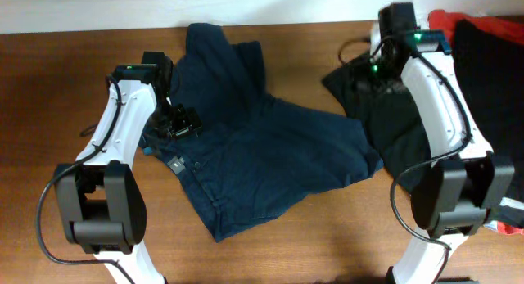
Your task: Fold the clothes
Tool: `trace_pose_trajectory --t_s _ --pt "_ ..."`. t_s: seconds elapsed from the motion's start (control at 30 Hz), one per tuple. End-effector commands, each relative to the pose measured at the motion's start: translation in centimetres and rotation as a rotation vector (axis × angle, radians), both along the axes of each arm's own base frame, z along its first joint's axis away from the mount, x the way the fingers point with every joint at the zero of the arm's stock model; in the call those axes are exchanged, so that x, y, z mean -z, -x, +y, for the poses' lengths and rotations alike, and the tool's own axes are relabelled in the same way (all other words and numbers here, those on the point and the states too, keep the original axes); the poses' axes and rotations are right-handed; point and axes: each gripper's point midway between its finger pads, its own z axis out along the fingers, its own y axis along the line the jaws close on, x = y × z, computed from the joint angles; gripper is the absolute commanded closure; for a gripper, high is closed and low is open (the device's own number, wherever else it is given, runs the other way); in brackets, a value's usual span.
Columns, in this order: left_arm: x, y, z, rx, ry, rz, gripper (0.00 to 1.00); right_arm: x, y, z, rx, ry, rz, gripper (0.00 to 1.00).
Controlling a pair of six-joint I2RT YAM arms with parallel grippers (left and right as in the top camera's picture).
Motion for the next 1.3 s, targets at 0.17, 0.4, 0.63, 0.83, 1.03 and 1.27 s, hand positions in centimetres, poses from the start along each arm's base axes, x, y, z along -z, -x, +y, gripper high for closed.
trace_pose_trajectory --t_s 0.17,0.4,0.63,0.83,1.03,1.27 --pt "-0.1 0.0 0.2 -0.031 -0.010 -0.001 0.01 4.5 -9.0 15.6 -0.401 -0.205 -0.310 0.21" --pt "-0.1 0.1 0.0 -0.026 -0.011 -0.001 0.01 12.2 -11.2 23.4 -0.440 -0.282 -0.382 0.30" --pt "-0.1 0.1 0.0 -0.026 -0.012 -0.001 0.01 13.0 -12.8 20.7 -0.231 -0.268 -0.364 0.96" --pt "-0.1 0.0 0.0 -0.027 -0.011 -0.005 0.01 10.9 -7.1 6.3 0.164 -0.127 -0.020 0.93" --pt "0.8 -1.8 -1.7 -0.025 0.090 -0.082 0.01 2.0 -7.0 6.0 0.058 -0.098 -0.106 0.17" --pt "8.7 -0.9 -6.9 0.046 0.303 -0.188 0.07 -2.9 -0.9 4.8 0.002 -0.037 0.014 0.13"
